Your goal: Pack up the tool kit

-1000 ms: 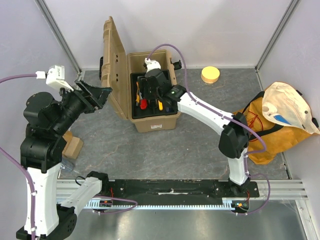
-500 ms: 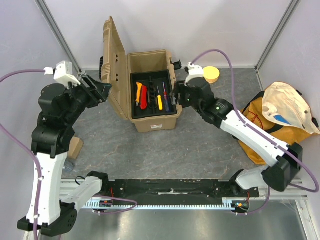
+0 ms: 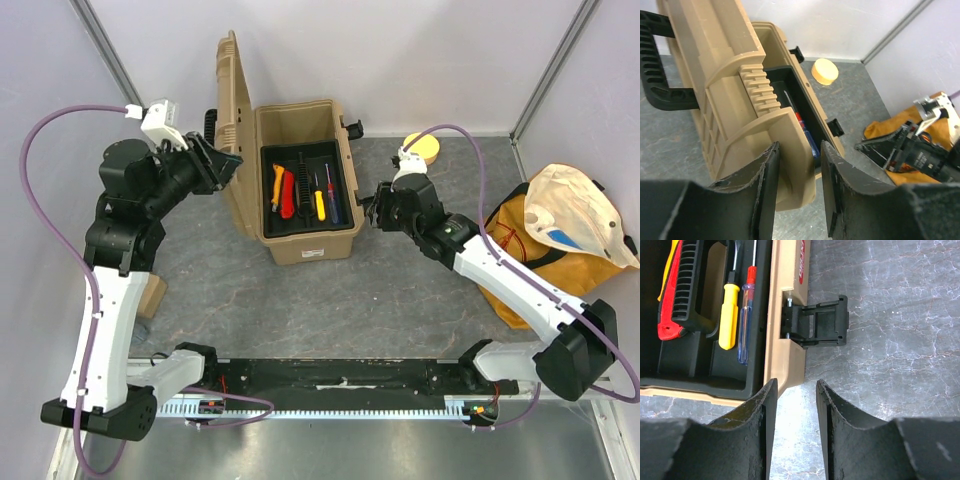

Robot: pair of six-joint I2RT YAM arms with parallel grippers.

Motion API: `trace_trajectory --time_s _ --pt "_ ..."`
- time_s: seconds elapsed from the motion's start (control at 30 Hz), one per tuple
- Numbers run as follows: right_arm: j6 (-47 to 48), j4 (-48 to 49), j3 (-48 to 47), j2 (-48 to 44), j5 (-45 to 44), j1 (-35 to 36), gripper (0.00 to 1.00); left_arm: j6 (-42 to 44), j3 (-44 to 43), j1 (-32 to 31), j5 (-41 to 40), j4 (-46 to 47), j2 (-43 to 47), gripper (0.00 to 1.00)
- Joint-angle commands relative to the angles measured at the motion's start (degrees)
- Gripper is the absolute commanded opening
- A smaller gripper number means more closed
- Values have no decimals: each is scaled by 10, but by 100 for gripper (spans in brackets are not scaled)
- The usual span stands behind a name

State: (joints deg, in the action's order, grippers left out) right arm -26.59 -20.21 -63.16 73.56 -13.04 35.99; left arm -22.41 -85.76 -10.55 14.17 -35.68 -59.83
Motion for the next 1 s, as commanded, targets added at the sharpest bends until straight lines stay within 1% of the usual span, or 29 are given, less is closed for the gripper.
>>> trace_trajectory --time_s 0.0,0.23,0.47,0.63,0.8,0.97 --pt "-18 21 9 6 1 -8 43 -3 -6 -2 106 41 -12 43" --pt "-28 24 23 16 -2 -17 43 -71 23 -3 189 112 -16 43" --pt "-33 30 31 19 0 -21 45 -111 49 -3 230 157 -22 45" --pt "-50 32 30 19 6 -30 46 -177 68 -4 291 214 -42 45" --pt "-62 26 34 -2 -11 -43 48 -174 80 -6 285 217 -47 46" --pt "-66 8 26 -24 -50 -58 58 -160 78 -6 292 203 -45 50"
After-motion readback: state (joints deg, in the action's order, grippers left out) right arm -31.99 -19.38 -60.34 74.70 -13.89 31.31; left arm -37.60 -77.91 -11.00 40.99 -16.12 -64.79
